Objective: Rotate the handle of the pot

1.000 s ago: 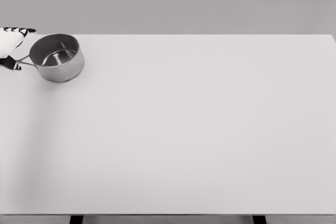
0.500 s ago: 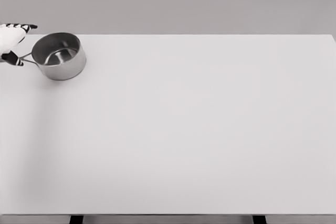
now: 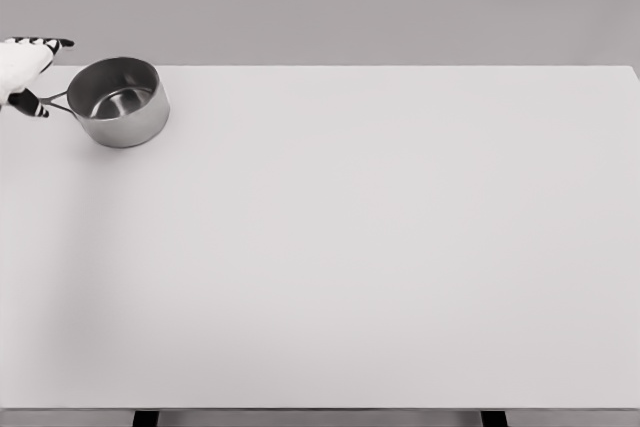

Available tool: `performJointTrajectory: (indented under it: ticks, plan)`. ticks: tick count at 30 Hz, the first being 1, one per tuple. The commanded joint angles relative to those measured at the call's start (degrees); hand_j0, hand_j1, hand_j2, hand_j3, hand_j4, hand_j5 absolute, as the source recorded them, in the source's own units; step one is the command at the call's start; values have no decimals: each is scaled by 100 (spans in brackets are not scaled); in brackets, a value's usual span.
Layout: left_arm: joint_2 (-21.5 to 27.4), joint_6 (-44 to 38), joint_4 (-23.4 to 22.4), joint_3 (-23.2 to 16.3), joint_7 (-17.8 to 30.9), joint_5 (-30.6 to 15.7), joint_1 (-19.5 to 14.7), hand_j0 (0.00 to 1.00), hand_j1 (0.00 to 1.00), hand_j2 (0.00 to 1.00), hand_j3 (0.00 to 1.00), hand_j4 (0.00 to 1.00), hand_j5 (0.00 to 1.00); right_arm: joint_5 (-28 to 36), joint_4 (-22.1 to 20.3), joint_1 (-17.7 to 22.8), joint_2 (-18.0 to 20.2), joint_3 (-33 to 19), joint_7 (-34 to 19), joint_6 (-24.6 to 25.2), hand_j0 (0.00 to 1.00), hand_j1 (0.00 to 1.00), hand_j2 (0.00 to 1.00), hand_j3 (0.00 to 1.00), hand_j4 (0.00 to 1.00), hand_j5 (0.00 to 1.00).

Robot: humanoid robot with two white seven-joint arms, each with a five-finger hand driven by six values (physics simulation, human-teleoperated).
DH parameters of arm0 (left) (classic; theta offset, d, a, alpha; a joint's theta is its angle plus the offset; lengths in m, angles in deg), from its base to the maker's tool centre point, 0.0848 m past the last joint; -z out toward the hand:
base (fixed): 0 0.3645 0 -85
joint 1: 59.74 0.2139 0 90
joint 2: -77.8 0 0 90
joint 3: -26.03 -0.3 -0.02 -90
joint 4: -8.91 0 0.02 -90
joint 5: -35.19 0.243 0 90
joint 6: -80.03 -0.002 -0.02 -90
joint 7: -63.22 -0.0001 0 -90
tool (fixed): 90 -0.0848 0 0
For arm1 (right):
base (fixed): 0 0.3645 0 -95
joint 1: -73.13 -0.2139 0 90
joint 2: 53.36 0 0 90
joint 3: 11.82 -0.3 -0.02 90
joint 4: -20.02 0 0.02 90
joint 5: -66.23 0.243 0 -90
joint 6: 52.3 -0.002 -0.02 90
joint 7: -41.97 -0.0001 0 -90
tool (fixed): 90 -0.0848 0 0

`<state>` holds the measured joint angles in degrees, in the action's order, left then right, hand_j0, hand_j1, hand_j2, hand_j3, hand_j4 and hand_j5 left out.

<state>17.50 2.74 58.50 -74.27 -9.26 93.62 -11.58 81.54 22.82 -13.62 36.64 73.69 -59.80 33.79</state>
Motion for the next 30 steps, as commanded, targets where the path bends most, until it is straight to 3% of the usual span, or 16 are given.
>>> performJointTrajectory:
  ticks: [1,9,21,30]
  plan:
    - [-8,-15,-81,-25,-56,-7,0,100,100,100,100,100,100,-1,0,0,0,0,-1,4,100,100,100,100,100,100]
    - [-52,-59,-108,-34,-74,-7,-70,100,100,100,100,100,100,-1,0,0,0,0,-1,4,100,100,100,100,100,100]
    - [-96,-68,-538,-157,-214,-7,-325,100,100,100,100,100,100,-1,0,0,0,0,-1,4,100,100,100,100,100,100]
    - [-87,-191,-512,-218,-293,-24,-334,100,100,100,100,100,100,-1,0,0,0,0,-1,4,100,100,100,100,100,100]
